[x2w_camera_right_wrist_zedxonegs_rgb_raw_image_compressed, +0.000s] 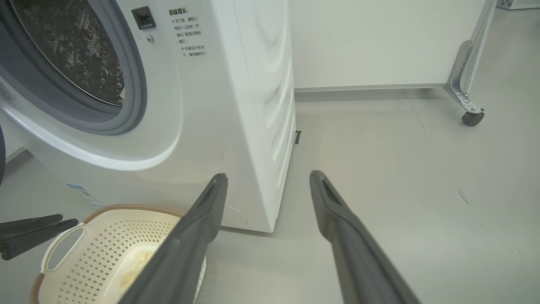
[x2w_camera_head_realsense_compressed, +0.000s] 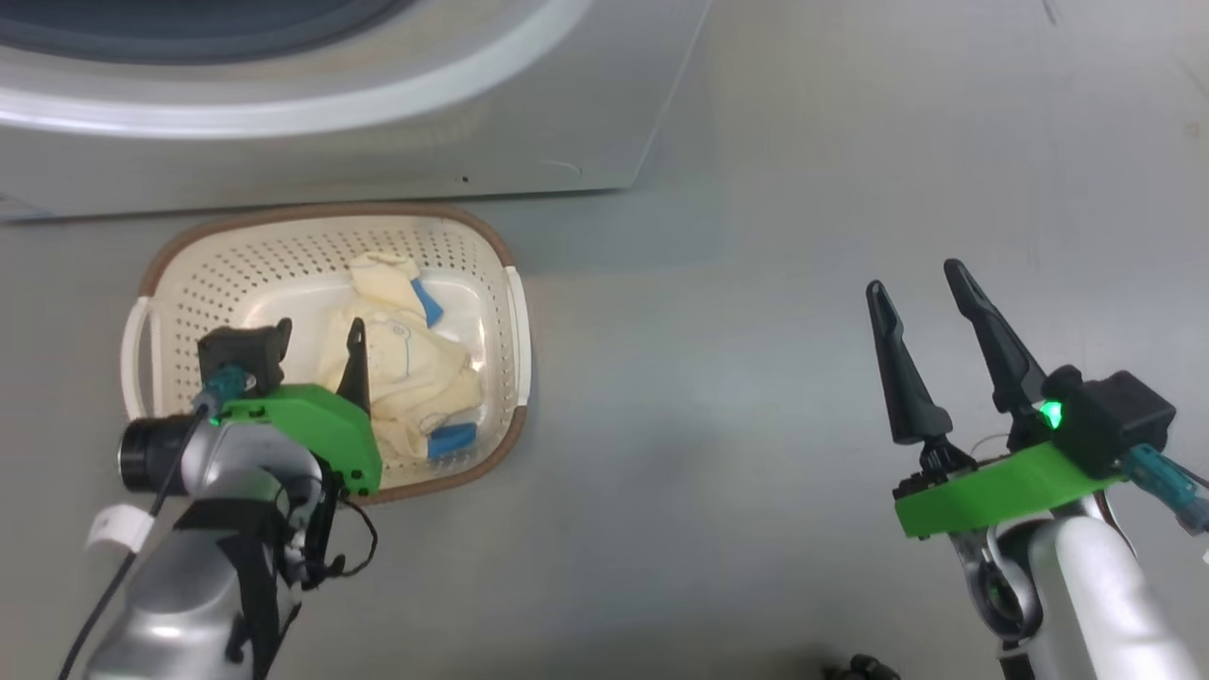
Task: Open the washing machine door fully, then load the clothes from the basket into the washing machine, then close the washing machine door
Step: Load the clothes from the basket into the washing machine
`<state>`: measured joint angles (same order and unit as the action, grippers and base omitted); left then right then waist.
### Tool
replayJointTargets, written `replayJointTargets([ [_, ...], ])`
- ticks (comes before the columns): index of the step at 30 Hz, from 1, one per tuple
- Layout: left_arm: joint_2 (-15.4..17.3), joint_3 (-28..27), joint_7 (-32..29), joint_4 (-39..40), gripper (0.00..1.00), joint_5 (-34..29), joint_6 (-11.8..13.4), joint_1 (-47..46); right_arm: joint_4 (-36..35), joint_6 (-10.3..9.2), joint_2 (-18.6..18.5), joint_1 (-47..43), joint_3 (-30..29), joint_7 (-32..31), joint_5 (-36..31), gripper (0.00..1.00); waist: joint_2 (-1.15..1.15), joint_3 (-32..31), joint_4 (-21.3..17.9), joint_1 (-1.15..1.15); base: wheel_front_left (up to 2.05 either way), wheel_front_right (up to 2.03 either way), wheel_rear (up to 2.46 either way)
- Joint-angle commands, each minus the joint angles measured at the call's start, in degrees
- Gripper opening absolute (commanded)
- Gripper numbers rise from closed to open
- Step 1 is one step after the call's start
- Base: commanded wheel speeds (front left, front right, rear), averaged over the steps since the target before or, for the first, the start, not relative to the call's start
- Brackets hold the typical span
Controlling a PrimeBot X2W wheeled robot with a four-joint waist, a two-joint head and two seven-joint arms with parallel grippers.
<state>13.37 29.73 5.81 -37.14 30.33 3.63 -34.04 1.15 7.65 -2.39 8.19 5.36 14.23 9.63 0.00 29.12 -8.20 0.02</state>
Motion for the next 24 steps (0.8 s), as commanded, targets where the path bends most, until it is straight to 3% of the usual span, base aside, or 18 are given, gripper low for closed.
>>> replayJointTargets([
  [1, 0.93, -2.00, 0.02, -1.79, 1.00, 0.60, -1.28, -3.09, -1.30, -0.16, -0.49, 1.54, 1.57, 0.63, 0.44, 1.00, 0.00, 4.88, -2.30, -0.02, 0.00, 0.00, 0.00],
  [8, 0.77, -3.05, 0.06, -13.98, 1.00, 2.55, -5.64, -11.04, -2.26, -0.16, -0.49, 5.76, 3.46, 0.74, 2.05, 1.00, 0.00, 12.09, -4.92, -0.02, 0.00, 0.00, 0.00],
  [24, 2.30, -4.55, -0.93, -28.66, 1.00, 5.68, -9.84, -22.87, -3.62, -0.16, -0.49, 11.19, 6.78, 0.76, 5.39, 1.00, 0.00, 23.91, -10.06, -0.02, 0.00, 0.00, 0.00],
])
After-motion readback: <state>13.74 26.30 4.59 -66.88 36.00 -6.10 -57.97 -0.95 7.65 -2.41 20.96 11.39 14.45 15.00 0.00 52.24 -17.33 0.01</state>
